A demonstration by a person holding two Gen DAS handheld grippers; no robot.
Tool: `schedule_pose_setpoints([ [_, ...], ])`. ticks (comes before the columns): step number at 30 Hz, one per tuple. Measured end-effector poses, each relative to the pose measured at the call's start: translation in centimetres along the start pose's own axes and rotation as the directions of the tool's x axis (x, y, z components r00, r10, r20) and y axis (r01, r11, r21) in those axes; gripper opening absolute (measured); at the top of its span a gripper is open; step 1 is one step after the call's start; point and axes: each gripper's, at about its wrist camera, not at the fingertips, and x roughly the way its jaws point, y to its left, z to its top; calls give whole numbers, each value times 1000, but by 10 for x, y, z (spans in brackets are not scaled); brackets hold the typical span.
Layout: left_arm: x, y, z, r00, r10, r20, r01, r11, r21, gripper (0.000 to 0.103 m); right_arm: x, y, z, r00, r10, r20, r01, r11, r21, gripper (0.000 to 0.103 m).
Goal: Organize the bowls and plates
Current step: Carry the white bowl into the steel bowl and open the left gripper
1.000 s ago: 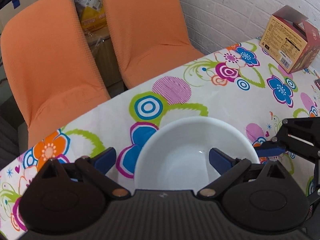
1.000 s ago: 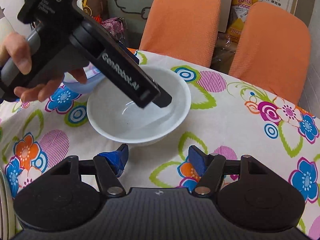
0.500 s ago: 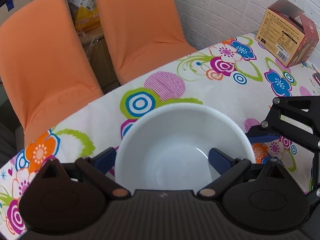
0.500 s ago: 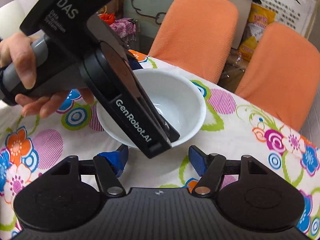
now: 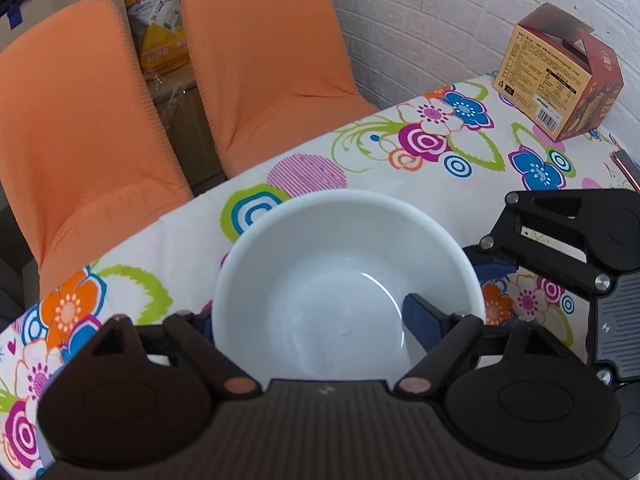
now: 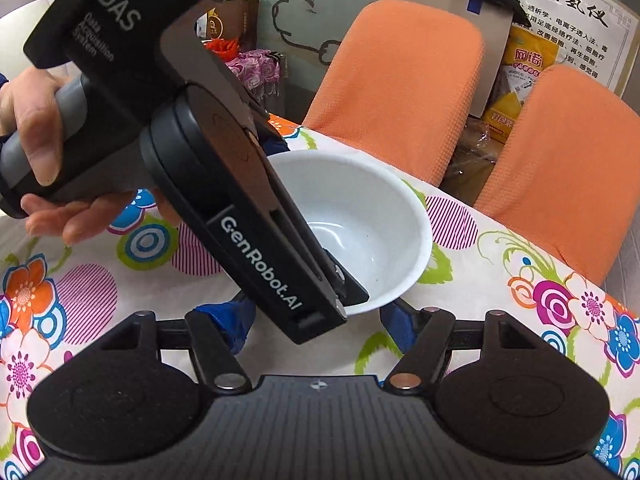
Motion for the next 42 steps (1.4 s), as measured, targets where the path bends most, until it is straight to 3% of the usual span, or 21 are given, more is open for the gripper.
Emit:
schedule_pose_setpoints([
  [6, -21, -10, 1, 999, -6, 32, 7, 999, -37, 85, -10, 4, -3, 998, -55, 20, 56, 997, -51, 56],
  [11, -58, -43, -8, 998, 3, 68, -1, 1000, -16, 84, -35, 8, -6, 996, -66, 61, 68, 997, -45, 56],
  [15, -95, -81, -21, 994, 5, 105, -7, 1000, 14, 84, -69, 21, -12, 993, -89, 78, 94, 994, -61, 56],
  [24, -152, -162, -73, 994, -47, 103, 43, 998, 36, 84, -159, 58, -46, 989, -116, 91, 118, 993, -20, 56],
  [33, -150, -211, -127, 992, -106, 66, 105, 994, 21, 84, -209, 94, -98, 991, -131, 22, 131, 991, -2, 56],
  [42, -119, -219, -145, 992, -128, 1, 128, 992, -6, 84, -203, 108, -142, 995, -97, -32, 99, 993, 61, 56],
])
